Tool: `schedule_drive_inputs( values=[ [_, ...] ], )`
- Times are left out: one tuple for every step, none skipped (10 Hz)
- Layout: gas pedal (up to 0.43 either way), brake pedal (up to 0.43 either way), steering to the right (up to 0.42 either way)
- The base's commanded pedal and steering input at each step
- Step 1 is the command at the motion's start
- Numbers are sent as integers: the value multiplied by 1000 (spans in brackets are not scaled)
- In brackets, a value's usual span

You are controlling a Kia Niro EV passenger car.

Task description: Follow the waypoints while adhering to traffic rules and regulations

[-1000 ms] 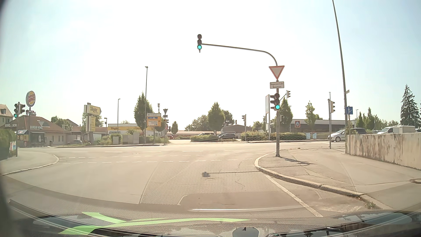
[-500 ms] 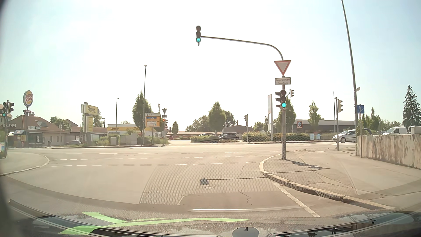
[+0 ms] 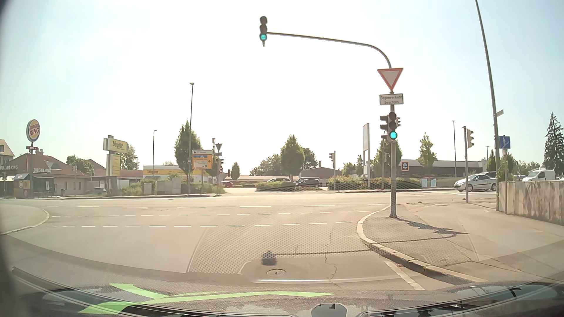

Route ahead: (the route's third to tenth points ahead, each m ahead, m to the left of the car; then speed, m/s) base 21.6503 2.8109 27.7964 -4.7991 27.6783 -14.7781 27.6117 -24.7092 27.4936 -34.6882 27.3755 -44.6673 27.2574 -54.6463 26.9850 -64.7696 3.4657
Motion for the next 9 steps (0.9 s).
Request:
schedule_drive_inputs(
  values=[
    [268, 0, -18],
    [260, 0, -18],
    [260, 0, -19],
    [260, 0, -18],
    [248, 0, -19],
    [240, 0, -21],
    [240, 0, -21],
    [228, 0, -21],
    [177, 0, -21]
  ],
)
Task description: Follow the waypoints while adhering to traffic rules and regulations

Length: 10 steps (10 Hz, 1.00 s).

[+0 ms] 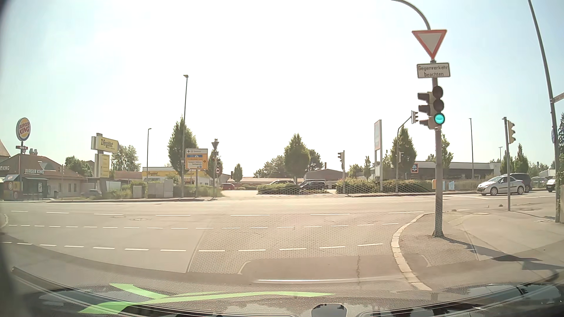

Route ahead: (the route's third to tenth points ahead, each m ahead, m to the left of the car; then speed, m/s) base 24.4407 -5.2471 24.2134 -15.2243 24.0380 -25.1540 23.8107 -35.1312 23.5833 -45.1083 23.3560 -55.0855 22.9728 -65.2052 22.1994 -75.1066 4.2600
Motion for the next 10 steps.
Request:
schedule_drive_inputs(
  values=[
    [67, 0, -19],
    [59, 0, -16],
    [59, 0, -12],
    [59, 0, -10],
    [59, 0, -9],
    [59, 0, -2],
    [59, 0, 8],
    [59, 0, 18],
    [59, 0, 31],
    [47, 0, 40]
  ],
)
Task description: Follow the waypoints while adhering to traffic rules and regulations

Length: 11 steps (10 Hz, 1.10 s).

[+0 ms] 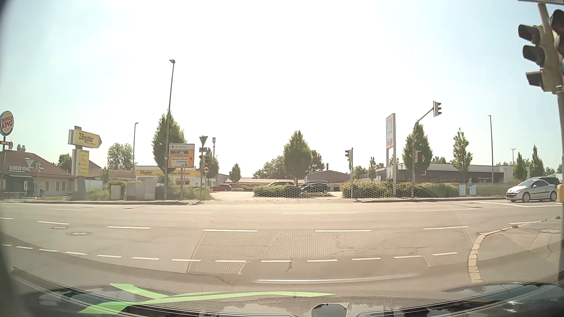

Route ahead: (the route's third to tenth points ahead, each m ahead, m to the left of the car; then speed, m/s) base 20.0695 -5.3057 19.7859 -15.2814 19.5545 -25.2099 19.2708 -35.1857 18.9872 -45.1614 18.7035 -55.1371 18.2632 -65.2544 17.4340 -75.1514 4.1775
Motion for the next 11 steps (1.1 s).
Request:
schedule_drive_inputs(
  values=[
    [39, 0, 44],
    [39, 0, 52],
    [39, 0, 62],
    [39, 0, 72],
    [39, 0, 90],
    [39, 0, 105],
    [0, 0, 111],
    [0, 0, 111],
    [0, 0, 114],
    [0, 0, 126],
    [0, 0, 142]
  ],
)
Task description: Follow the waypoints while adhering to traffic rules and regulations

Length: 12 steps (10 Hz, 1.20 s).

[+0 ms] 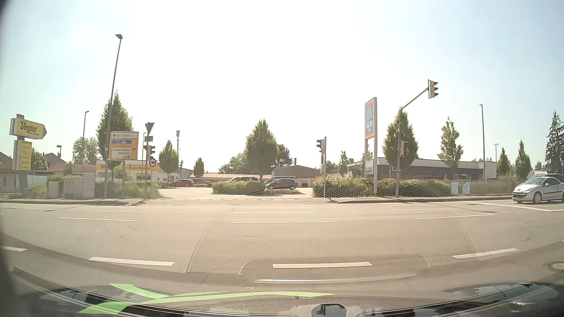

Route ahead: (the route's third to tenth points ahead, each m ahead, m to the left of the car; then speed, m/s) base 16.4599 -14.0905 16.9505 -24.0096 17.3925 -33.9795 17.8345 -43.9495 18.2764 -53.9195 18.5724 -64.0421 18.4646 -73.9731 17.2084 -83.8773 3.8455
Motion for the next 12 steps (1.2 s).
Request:
schedule_drive_inputs(
  values=[
    [0, 0, 163],
    [0, 0, 180],
    [0, 0, 198],
    [0, 0, 223],
    [0, 0, 256],
    [0, 0, 280],
    [0, 0, 299],
    [0, 0, 317],
    [0, 0, 331],
    [0, 0, 353],
    [0, 0, 378],
    [0, 0, 400]
  ],
)
